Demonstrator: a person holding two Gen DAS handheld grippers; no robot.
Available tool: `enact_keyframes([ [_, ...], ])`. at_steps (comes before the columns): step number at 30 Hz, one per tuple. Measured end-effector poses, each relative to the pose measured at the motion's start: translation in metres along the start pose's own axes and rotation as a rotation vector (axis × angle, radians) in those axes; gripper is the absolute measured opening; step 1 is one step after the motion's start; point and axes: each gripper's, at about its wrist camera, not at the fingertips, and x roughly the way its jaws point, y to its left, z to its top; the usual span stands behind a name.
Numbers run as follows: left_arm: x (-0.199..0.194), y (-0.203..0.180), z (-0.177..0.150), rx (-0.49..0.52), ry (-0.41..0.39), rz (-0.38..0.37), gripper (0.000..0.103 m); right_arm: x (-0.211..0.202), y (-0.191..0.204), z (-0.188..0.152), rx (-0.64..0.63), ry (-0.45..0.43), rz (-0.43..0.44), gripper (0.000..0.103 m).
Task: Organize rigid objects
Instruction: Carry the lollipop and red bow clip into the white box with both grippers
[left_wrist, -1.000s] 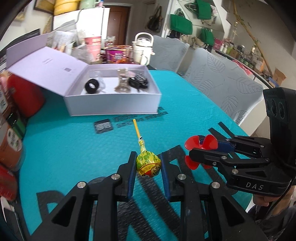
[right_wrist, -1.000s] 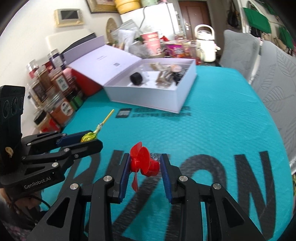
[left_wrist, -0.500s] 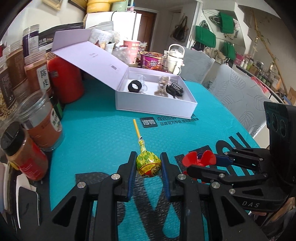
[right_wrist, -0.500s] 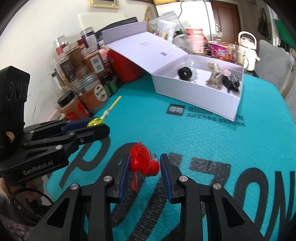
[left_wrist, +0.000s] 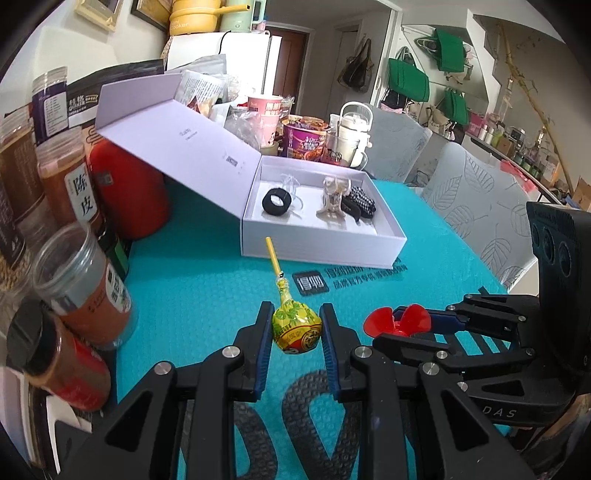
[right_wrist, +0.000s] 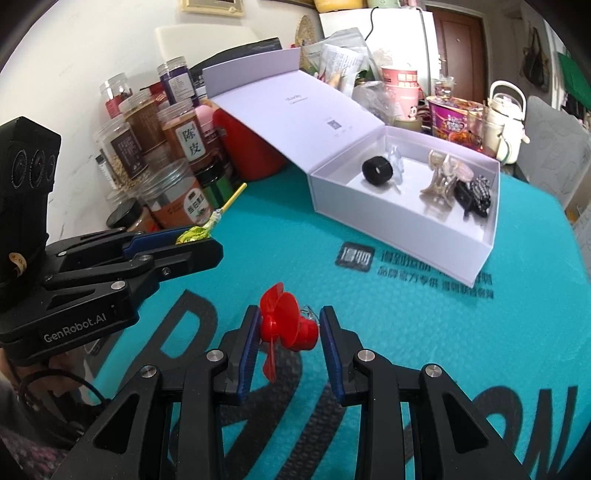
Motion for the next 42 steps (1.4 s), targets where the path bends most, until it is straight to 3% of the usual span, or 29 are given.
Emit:
enact_keyframes([
  [20, 0.022, -0.023, 0.083, 0.102, -0.094, -0.019, 0.025, -0.020, -0.034, 0.072, -0.057, -0.097, -0.060, 0.032],
  [42, 0.097, -0.028, 0.170, 0.130, -0.128, -0.017, 0.025, -0.009, -0.107, 0.146, -0.035, -0.194, -0.117, 0.032],
])
